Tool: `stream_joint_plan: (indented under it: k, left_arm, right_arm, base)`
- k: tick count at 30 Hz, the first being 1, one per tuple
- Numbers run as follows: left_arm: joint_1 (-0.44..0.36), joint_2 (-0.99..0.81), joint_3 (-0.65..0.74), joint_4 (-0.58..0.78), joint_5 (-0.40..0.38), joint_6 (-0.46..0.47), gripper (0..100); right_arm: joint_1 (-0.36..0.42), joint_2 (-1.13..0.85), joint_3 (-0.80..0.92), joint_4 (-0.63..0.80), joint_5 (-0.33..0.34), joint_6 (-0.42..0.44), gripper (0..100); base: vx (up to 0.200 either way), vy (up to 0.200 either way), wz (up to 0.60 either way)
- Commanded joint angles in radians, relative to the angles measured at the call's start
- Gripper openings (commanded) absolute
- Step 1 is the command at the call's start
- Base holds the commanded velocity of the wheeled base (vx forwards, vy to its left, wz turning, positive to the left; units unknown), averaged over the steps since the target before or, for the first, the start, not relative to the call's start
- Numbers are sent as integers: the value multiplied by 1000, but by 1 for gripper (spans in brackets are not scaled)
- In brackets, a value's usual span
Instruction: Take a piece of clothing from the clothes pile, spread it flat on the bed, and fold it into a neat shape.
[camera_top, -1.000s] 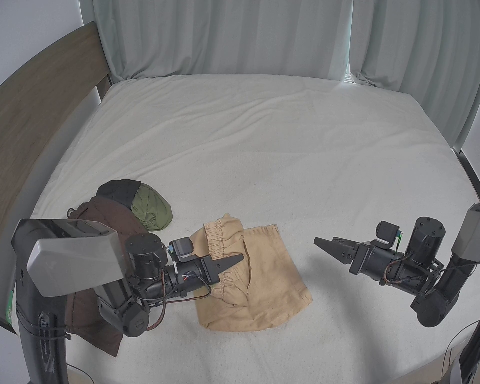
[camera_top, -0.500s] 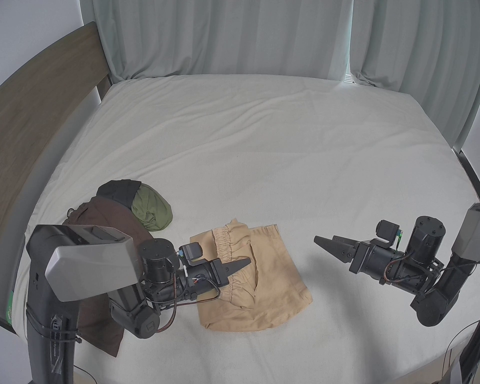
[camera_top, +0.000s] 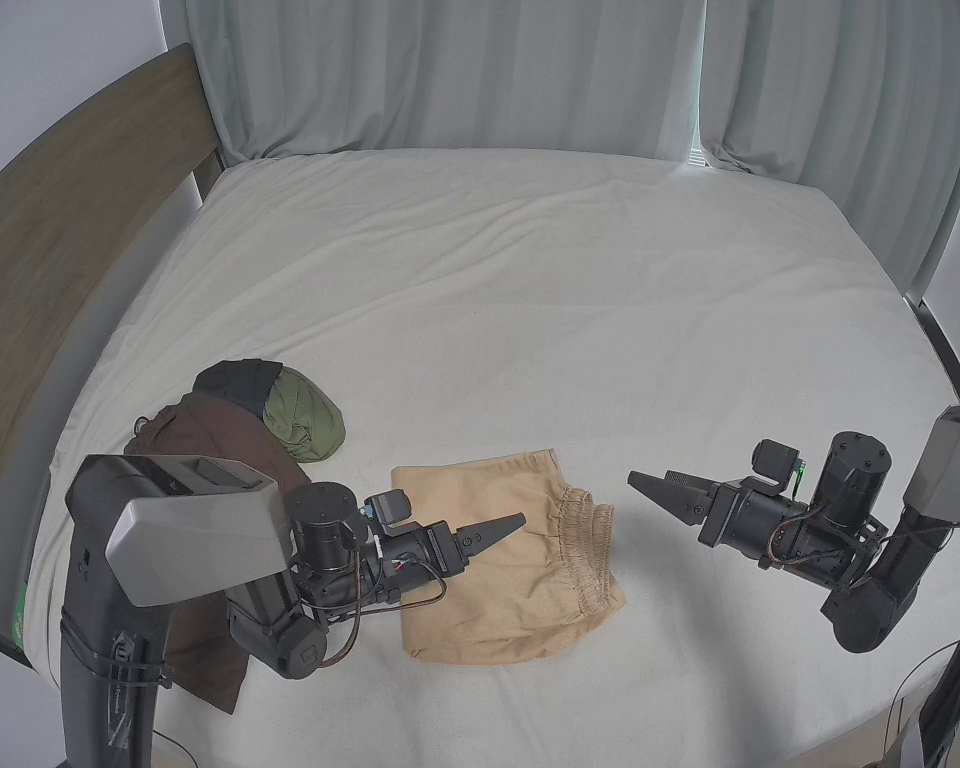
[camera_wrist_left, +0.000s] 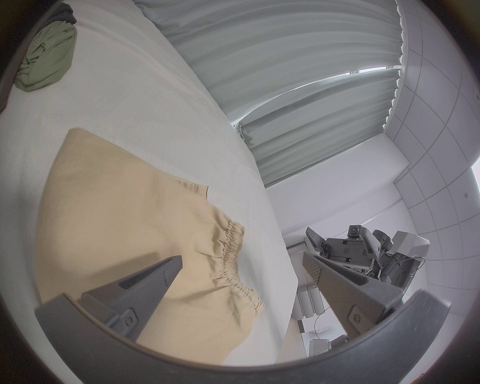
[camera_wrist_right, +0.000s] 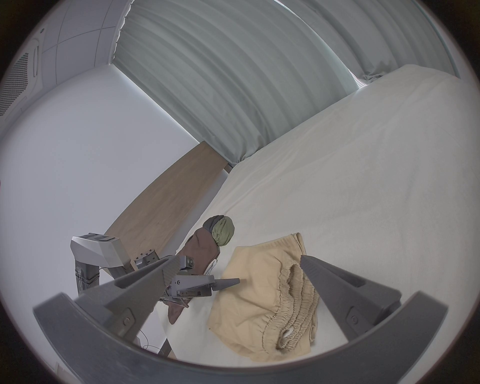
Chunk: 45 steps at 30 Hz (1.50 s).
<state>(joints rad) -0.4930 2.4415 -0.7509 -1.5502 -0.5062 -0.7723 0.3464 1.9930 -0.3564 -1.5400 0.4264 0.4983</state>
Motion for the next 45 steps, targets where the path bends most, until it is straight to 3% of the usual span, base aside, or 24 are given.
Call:
stream_joint_plan:
  k: [1, 12, 13, 16, 26, 35, 45]
  left_arm:
    - [2, 1, 8, -1, 1, 7, 100]
    - [36, -79, 71, 1, 11, 93, 100]
    - [47, -101, 90, 1, 26, 143, 100]
    - [70, -145, 123, 1, 32, 177, 100]
    - [151, -332, 234, -1, 25, 186, 100]
    - [272, -430, 355, -1, 15, 392, 100]
    - [314, -501, 430, -4, -2, 397, 100]
  right_arm:
    - [0, 0, 0, 0, 0, 0, 100]
    - [8, 4, 10, 0, 0, -1, 100]
    - [10, 4, 10, 0, 0, -1, 100]
    - [13, 4, 11, 0, 0, -1, 100]
    - [16, 6, 13, 0, -1, -1, 100]
    - [20, 9, 14, 0, -3, -3, 100]
    - [31, 12, 22, 0, -5, -3, 100]
  base:
    - [0, 0, 0]
    - [0, 0, 0]
    - [0, 0, 0]
    - [0, 0, 0]
    - [0, 0, 0]
    - [0, 0, 0]
    - [0, 0, 0]
